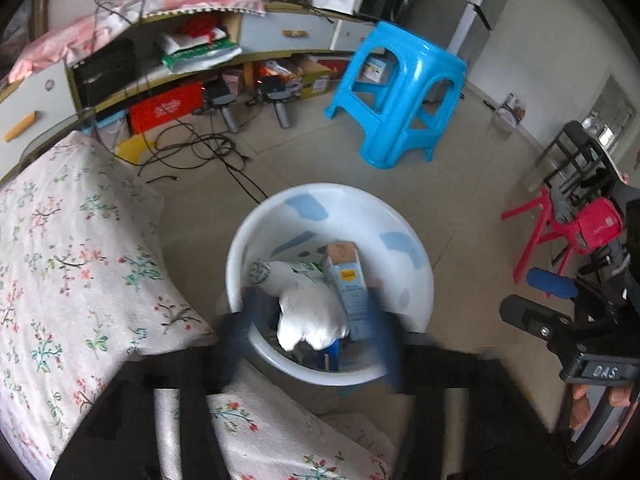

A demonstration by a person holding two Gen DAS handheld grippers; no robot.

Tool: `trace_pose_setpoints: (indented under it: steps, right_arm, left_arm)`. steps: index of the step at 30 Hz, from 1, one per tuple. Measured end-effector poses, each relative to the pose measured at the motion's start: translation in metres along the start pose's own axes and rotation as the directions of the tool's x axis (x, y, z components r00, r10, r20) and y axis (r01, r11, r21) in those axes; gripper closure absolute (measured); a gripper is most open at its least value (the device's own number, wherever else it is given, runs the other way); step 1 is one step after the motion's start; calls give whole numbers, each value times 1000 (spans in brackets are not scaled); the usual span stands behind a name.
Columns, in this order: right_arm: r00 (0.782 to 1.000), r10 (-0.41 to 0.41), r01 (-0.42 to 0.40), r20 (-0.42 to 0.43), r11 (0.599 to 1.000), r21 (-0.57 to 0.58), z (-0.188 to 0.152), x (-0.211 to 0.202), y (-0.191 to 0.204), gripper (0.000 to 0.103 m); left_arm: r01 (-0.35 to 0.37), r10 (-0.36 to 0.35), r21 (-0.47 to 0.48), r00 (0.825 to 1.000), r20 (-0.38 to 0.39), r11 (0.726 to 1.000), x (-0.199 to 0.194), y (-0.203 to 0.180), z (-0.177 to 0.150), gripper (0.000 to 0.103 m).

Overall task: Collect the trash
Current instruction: 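Move both open grippers back over the table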

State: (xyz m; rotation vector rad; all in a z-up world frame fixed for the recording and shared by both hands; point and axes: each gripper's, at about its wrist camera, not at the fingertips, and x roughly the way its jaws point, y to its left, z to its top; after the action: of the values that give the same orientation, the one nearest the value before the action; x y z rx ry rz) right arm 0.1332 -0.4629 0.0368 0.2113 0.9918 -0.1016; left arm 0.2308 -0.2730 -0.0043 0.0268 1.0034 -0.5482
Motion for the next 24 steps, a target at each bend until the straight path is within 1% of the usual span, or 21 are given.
trace_pose_setpoints:
  steps: [2,5,7,9,12,19,22,24]
  right_arm:
    - [1000,2,-2,4,1000,-2,0,-1,1,11]
    - [1000,2,-2,4,1000,-7,1,0,4,11]
    - [1000,1,-1,4,1000,-11,1,0,5,11]
    - [1000,1,-1,4,1000,-12,2,0,7,11]
    - [1000,4,-4,6,1000,-19,3,0,13,11]
    - [1000,13,-13,6,999,-49,5,2,35,11]
    - [1000,19,-18,10,997,-72,6,4,49,11]
    - [1000,27,-26,10,996,-88,7,5,60,11]
  left_arm:
    - [-25,25,-2,1000,20,1000,-4,2,-1,23]
    - [-61,61,-8,998,-1,998,-6,8,-5,21]
    - [-78,78,-20,997,-5,997,-8,14,-8,17]
    - [-92,92,-33,996,3,995,-12,20,-11,10]
    - [-114,115,-59,993,11,992,-20,33,-16,5]
    - [-168,170,-144,985,5,975,-45,73,-35,4]
    - [-213,218,-168,976,12,963,-59,93,-47,4]
    - [-241,247,-182,969,15,953,-69,106,-55,1]
